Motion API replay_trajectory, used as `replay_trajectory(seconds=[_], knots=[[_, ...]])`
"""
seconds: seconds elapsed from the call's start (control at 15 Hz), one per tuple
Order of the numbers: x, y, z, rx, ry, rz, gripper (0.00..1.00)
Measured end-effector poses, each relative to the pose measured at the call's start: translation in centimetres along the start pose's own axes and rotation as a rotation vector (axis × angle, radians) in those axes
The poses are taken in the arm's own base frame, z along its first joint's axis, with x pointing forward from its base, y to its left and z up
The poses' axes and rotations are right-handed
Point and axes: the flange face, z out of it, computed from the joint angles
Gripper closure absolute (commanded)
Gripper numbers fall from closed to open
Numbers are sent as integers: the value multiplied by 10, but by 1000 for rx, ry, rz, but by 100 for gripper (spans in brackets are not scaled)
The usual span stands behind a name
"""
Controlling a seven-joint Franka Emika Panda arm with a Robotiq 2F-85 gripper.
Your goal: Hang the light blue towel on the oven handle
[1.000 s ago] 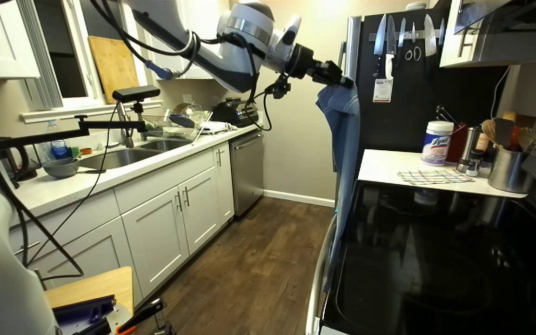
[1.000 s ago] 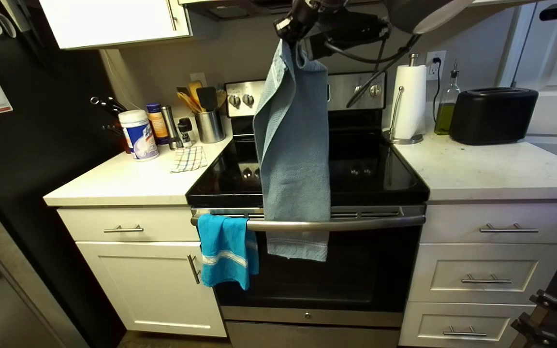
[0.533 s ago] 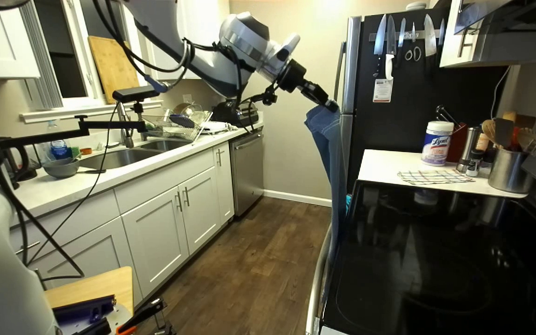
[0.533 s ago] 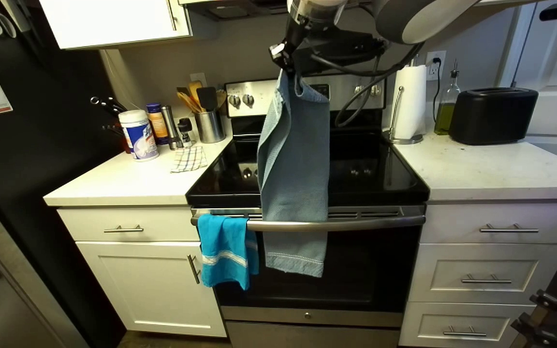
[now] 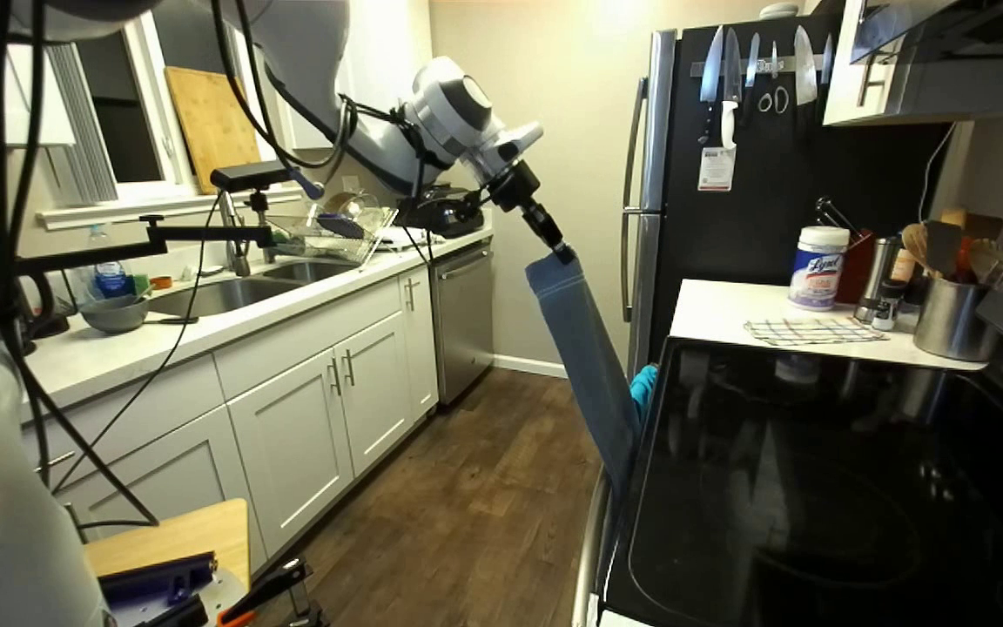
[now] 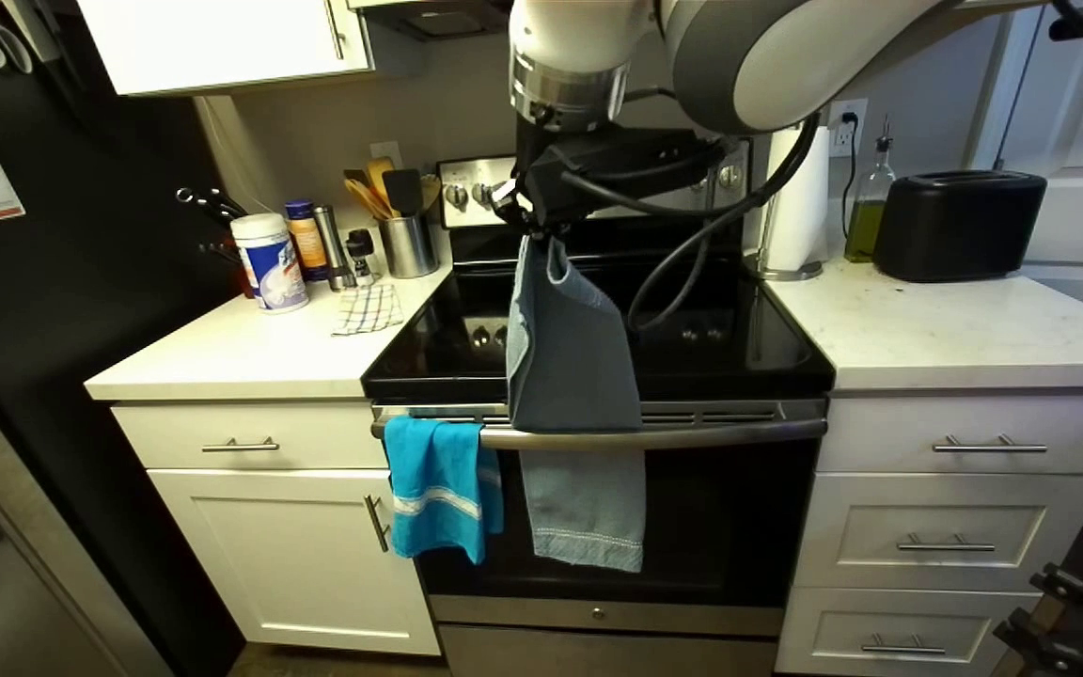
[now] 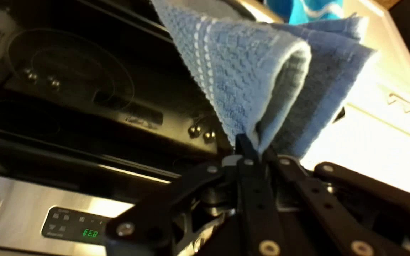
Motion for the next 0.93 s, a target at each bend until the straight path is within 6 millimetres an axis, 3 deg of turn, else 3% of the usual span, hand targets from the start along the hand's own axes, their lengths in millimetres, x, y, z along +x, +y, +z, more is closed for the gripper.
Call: replay_trajectory(seconds=[0.47,0.93], knots=[[-37,-47,22,-11,-244,-31,99],[-86,-85,42,-56,-215,-212,99]])
